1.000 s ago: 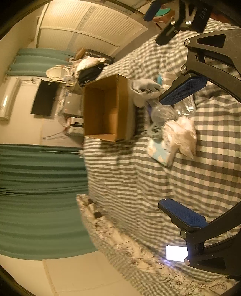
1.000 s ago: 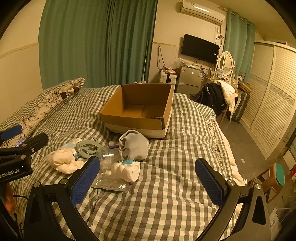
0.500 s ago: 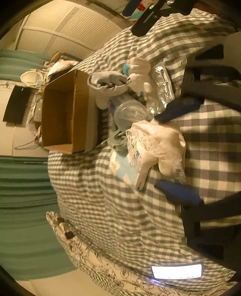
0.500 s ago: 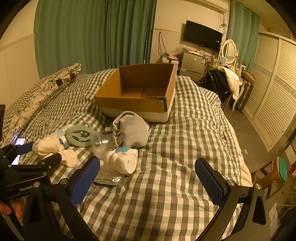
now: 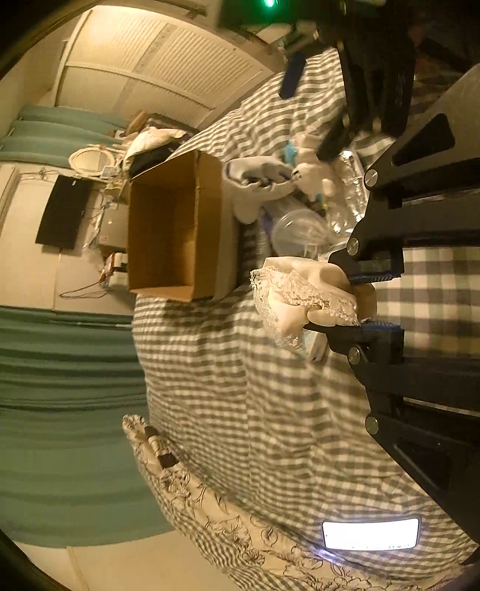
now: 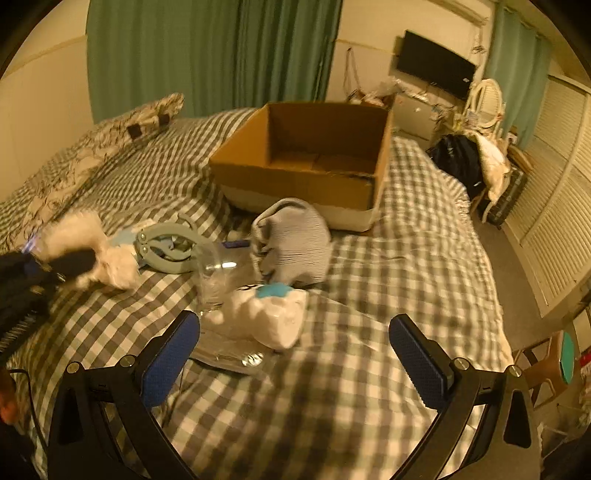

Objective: Organize objects
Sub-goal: 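Grasp the white lace cloth with the left tool while the right tool grasps the white star plush toy, then carry both items over the cardboard box and open both tools to drop them, then grasp the blue floral tissue pack with the left tool while the right tool grasps the grey knit glove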

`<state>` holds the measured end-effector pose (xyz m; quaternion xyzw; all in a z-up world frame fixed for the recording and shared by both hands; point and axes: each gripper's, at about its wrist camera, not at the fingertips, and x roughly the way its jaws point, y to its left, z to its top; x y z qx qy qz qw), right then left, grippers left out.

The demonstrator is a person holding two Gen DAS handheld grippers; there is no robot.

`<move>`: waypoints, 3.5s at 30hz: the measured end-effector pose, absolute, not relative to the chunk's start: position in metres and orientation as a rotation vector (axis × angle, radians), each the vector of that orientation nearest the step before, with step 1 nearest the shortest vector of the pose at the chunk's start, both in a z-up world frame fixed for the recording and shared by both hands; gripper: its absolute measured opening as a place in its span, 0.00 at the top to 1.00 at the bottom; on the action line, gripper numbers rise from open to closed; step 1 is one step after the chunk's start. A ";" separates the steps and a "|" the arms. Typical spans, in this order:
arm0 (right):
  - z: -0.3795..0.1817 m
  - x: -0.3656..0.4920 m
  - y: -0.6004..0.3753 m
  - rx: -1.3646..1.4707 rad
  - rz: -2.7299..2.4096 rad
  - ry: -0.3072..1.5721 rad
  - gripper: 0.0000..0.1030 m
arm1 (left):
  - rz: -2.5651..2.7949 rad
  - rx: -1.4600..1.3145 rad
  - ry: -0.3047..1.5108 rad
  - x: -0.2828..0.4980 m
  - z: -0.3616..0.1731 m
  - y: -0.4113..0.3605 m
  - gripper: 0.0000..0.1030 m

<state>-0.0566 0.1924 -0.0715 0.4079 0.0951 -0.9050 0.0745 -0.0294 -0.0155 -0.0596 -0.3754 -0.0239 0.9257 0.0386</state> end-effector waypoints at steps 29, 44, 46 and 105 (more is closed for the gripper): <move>-0.022 -0.048 0.188 1.020 -2.741 0.290 0.40 | 2.801 -0.994 -0.150 -0.039 -0.007 -0.019 0.85; 0.073 -0.169 0.201 0.801 -2.834 0.255 0.40 | 2.736 -0.939 -0.091 -0.211 0.028 0.028 0.85; 0.070 -0.197 0.201 0.830 -2.830 0.237 0.40 | 2.730 -0.952 -0.078 -0.237 0.020 0.033 0.85; -0.050 -0.081 0.205 1.191 -2.758 0.221 0.02 | 2.766 -1.390 0.092 -0.085 -0.116 -0.018 0.09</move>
